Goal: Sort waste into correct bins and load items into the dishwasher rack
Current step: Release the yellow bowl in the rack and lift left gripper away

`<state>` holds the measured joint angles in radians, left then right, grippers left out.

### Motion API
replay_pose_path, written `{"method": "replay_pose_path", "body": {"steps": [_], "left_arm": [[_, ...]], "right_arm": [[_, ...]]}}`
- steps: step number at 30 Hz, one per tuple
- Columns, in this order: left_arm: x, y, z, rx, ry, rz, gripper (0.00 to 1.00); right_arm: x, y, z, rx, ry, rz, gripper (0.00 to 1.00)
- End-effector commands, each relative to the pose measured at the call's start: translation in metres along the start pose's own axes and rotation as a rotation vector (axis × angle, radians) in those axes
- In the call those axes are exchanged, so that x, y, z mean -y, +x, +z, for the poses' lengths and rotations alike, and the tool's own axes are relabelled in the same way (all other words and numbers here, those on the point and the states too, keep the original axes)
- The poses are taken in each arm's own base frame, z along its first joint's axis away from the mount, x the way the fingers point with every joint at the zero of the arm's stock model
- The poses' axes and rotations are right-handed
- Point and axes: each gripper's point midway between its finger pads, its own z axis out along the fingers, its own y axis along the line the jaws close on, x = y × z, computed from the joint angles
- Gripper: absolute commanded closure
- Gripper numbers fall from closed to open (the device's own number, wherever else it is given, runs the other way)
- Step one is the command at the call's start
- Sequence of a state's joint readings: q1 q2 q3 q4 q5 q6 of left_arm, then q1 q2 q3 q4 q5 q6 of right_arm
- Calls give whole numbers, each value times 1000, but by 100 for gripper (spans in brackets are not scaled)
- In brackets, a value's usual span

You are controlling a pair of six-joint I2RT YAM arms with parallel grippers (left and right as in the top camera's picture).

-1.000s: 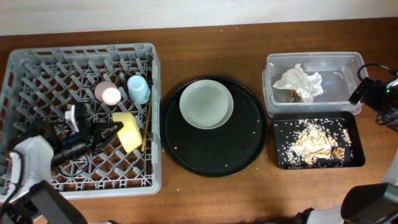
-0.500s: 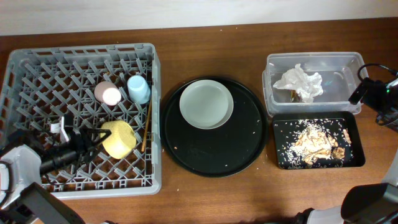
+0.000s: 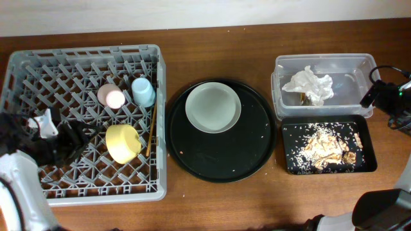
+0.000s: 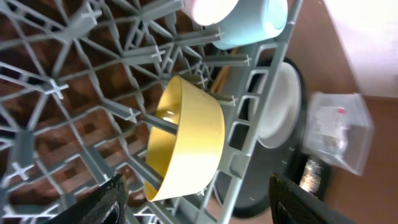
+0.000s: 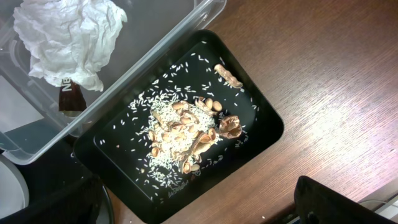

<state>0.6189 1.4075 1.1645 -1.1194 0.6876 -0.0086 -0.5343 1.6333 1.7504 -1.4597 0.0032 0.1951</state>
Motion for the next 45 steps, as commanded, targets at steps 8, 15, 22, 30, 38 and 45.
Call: {"method": "replay_pose_path", "body": {"steps": [8,15,22,30,38,45], "left_arm": [[54,22,-3,56,-165,233,75],[64,62,41,-100,-259,361,94],[26,56,68,-132,-448,349,94],[10,24,40,8,-663,298,92],[68,-12,3,157,-566,291,87],[156,19,50,102,-265,480,63]], "right_arm": [[2,-2,-4,13,7,5,1],[2,-2,-4,13,7,5,1],[2,-2,-4,13,7,5,1],[2,-2,-4,13,7,5,1],[2,-2,-4,13,7,5,1],[2,-2,-4,13,7,5,1]]}}
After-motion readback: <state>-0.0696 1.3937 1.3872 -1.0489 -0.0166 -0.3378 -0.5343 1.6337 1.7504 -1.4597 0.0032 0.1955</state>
